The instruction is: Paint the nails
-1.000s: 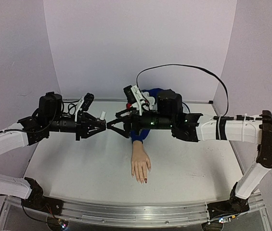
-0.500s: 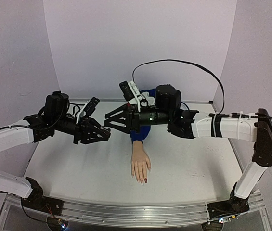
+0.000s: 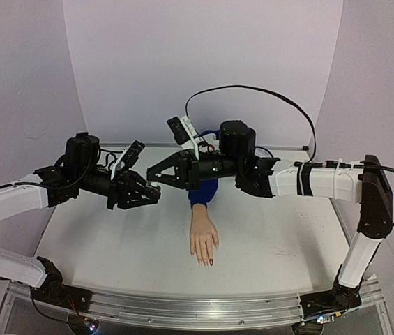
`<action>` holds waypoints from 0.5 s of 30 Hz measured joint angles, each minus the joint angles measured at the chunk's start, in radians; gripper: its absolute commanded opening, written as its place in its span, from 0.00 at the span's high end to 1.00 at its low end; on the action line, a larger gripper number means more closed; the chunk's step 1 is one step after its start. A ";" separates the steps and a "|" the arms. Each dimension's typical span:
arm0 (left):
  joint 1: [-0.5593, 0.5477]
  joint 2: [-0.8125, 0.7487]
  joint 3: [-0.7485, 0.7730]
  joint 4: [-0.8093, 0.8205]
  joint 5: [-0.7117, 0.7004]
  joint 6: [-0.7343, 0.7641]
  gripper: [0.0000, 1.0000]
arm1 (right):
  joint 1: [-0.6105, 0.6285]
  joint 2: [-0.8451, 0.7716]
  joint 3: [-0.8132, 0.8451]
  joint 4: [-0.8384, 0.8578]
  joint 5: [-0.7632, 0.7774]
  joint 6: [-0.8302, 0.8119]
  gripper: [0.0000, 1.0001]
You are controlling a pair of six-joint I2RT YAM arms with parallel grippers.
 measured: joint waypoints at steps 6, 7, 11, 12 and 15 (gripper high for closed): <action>-0.002 -0.033 -0.003 -0.013 -0.173 0.003 1.00 | -0.006 0.019 0.000 0.032 0.078 0.011 1.00; -0.002 -0.041 -0.005 -0.020 -0.223 0.005 1.00 | -0.004 0.023 0.000 0.035 0.117 0.013 1.00; 0.001 -0.077 -0.037 -0.032 -0.439 0.032 1.00 | 0.056 0.042 0.032 -0.044 0.449 0.015 1.00; 0.004 -0.089 -0.046 -0.035 -0.494 0.038 1.00 | 0.080 0.051 0.050 -0.068 0.550 0.021 1.00; 0.007 -0.114 -0.060 -0.051 -0.612 0.058 1.00 | 0.177 0.097 0.129 -0.135 0.928 0.071 1.00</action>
